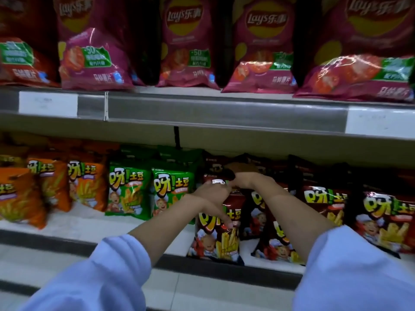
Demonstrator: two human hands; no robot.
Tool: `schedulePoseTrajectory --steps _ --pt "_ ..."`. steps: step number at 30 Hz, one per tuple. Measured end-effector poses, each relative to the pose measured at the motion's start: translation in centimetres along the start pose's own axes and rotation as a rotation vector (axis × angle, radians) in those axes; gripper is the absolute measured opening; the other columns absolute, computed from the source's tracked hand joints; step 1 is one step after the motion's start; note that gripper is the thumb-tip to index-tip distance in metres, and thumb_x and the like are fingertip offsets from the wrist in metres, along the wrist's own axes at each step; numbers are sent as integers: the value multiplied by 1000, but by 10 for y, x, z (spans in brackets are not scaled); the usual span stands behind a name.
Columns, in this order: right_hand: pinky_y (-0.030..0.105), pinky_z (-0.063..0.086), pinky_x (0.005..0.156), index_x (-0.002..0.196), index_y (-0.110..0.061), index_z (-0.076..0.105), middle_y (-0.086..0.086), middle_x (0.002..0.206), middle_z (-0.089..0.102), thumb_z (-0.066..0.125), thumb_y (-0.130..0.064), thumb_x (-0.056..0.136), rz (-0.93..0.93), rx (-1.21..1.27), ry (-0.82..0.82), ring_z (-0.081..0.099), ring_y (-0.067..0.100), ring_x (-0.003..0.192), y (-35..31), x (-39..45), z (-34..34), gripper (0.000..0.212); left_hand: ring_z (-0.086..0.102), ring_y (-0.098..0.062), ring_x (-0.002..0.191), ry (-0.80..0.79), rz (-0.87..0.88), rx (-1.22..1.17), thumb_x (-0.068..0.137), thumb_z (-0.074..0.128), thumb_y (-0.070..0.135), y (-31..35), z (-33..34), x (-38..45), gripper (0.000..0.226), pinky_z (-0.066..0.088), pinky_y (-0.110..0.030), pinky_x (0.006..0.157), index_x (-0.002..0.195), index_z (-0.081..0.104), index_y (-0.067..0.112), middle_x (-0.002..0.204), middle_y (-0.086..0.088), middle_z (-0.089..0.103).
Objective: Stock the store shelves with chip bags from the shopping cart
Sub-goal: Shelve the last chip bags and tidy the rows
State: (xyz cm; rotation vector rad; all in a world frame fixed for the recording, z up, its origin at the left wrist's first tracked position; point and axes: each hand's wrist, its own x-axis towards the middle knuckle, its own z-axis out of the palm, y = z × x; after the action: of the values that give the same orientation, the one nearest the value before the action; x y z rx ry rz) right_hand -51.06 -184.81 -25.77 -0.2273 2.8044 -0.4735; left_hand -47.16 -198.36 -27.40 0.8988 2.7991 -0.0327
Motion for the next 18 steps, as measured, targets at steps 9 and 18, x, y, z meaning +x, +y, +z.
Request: schedulePoseTrajectory --steps 9,18 --pt "36 50 81 88 -13 49 4 92 51 54 -23 95 22 -144 27 53 21 86 -4 30 8 13 48 -21 122 134 21 21 66 74 65 -12 -1 2 95 31 -37 104 138 40 14 135 -3 52" --pt "35 31 112 150 -21 29 -1 154 29 61 -62 82 106 137 -35 31 23 140 33 -18 -29 85 51 -23 118 18 29 -101 69 60 77 -7 -28 12 93 42 -40 100 136 43 15 132 -5 54"
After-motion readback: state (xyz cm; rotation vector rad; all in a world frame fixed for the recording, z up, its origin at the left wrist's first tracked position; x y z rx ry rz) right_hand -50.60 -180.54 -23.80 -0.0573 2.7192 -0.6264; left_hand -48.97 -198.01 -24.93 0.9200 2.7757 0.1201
